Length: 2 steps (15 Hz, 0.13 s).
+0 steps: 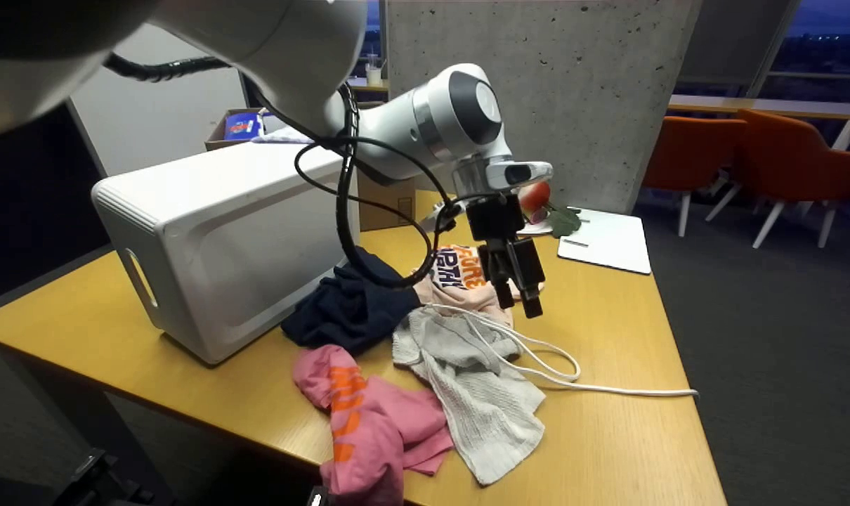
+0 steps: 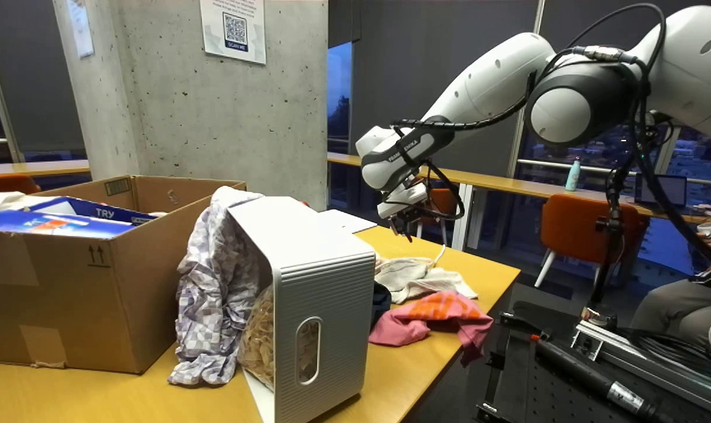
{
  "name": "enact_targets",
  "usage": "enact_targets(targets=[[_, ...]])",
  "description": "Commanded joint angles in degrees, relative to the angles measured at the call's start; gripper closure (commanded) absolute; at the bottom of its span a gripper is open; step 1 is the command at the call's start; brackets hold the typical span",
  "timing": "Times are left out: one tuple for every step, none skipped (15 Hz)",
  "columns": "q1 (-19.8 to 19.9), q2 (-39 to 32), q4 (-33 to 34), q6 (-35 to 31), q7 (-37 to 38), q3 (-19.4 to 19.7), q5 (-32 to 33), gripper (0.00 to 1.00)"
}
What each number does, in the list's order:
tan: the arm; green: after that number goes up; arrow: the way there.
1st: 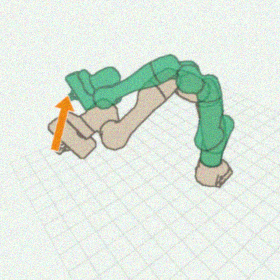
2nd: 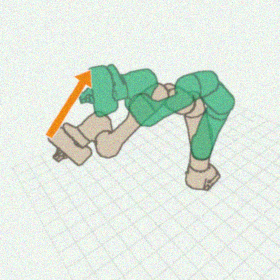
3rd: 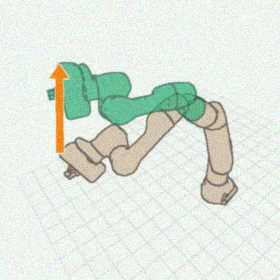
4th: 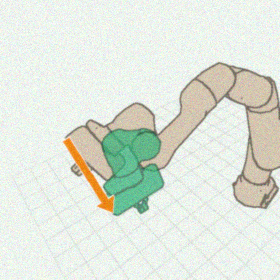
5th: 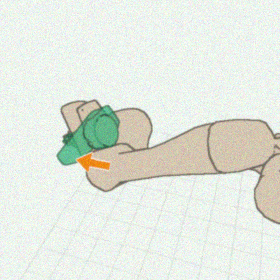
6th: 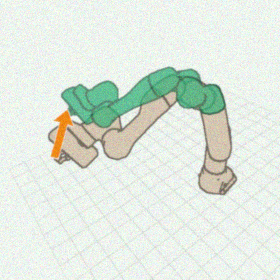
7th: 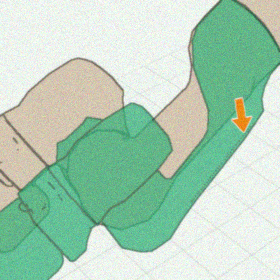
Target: Move the lace on the box to the left of the table
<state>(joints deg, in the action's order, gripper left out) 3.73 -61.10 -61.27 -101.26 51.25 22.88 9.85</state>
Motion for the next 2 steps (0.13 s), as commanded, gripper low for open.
enact_targets(targets=[[-2.1,4.9,-4.3,1.8,-0.2,0.7,1.0,0.00],[-2.2,5.2,-4.3,2.0,-0.2,0.7,0.9,0.00]])
